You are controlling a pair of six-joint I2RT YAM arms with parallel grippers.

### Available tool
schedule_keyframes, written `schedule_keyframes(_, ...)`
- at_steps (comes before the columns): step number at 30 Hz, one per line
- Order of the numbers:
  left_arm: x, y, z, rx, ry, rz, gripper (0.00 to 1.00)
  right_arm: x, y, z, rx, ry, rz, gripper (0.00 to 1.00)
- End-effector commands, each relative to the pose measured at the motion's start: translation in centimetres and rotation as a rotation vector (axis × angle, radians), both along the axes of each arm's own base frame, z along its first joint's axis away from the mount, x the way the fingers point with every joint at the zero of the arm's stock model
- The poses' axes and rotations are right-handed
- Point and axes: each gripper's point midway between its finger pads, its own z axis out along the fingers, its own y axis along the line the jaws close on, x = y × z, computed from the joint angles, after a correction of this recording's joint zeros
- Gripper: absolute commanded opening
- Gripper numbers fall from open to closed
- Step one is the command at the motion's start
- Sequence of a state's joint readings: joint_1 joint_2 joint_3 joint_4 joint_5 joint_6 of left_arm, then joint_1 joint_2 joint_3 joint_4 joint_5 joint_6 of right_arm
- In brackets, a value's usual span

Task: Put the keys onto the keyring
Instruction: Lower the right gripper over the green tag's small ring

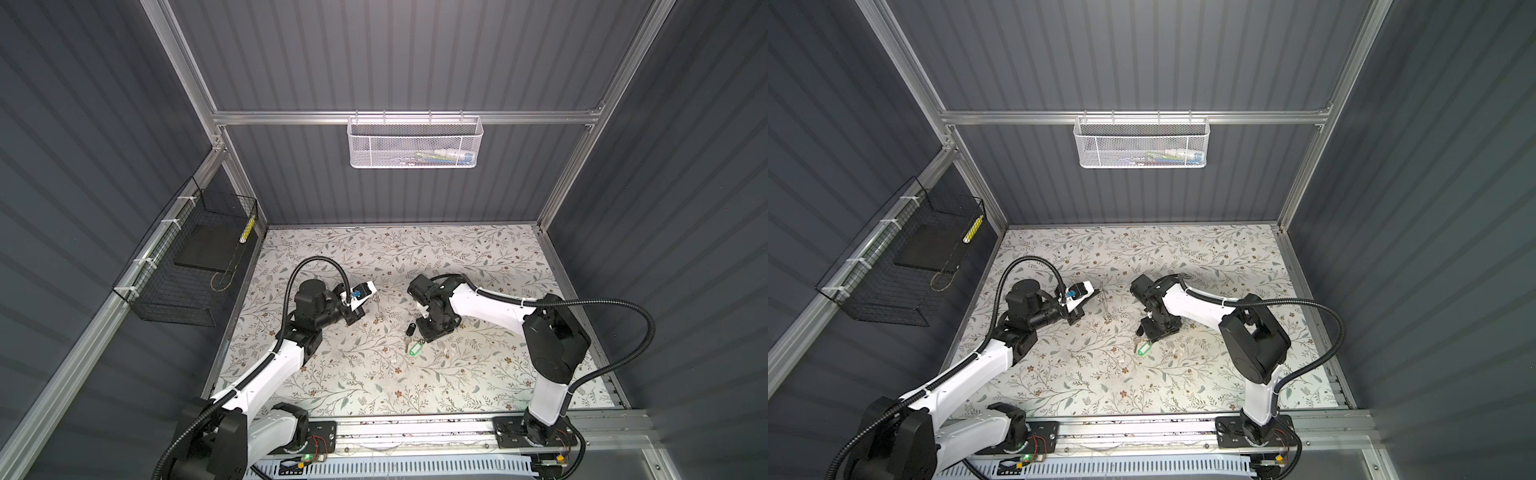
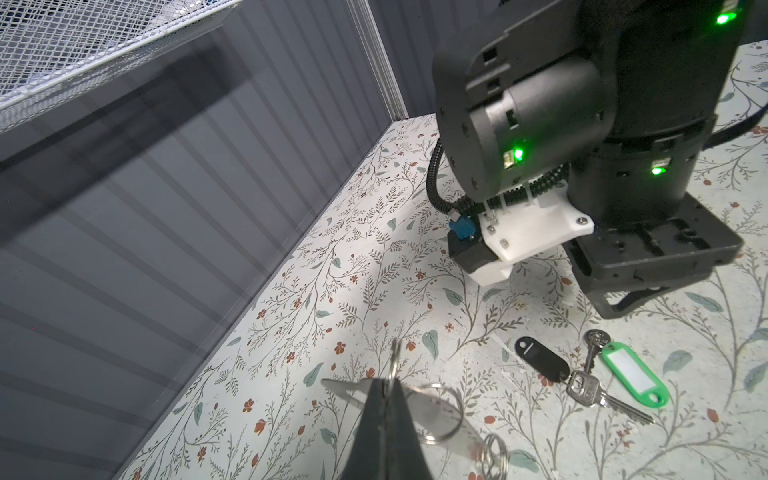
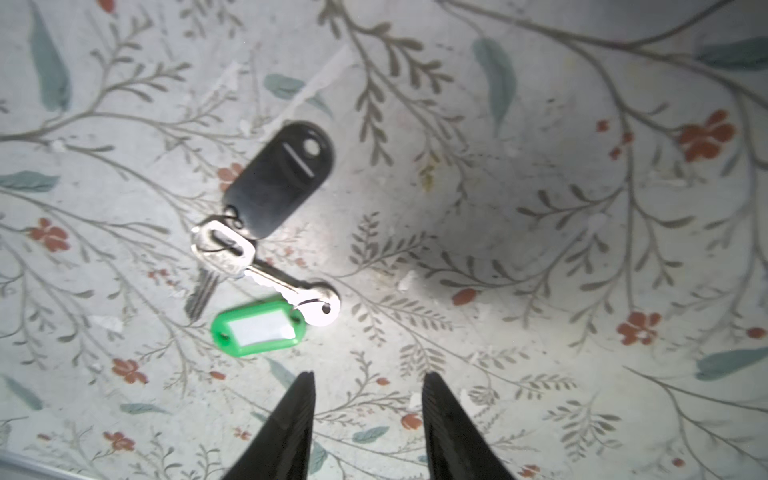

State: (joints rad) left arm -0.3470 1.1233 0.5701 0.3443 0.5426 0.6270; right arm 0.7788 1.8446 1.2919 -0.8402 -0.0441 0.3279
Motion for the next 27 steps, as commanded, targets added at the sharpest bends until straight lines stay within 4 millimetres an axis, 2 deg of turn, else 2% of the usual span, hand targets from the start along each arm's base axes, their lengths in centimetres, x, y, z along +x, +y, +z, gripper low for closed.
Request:
schedule_keyframes(1, -0.3, -0.1, 0.9, -0.006, -0.037, -0.023, 0.0, -1.1, 0.9, 0.4, 0.042, 0.071, -0.02, 0.45)
schedule_keyframes(9, -0.1, -0.2, 0.2, -0.001, -0.013, -0.025, 0.0, -1.4, 1.2, -1.0, -0.021, 0.086, -0.021, 0.5)
schedule_keyframes(18, -0.2, -0.2, 0.3, 0.004, -0.024, -0.029, 0.0, -1.2, 1.7, -2.1, -0.031, 0.105, 0.01, 0.5)
schedule_keyframes(21, -0.2, -0.2, 0.2, 0.009, -0.024, -0.03, 0.0, -1.1, 0.9, -2.5, -0.081, 0.098, 0.025, 0.5)
schedule_keyframes(27, -0.1, 0.0, 0.2, 0.017, -0.028, -0.021, 0.0, -1.4, -2.3, -2.4, -0.208, 0.065, 0.097, 0.5)
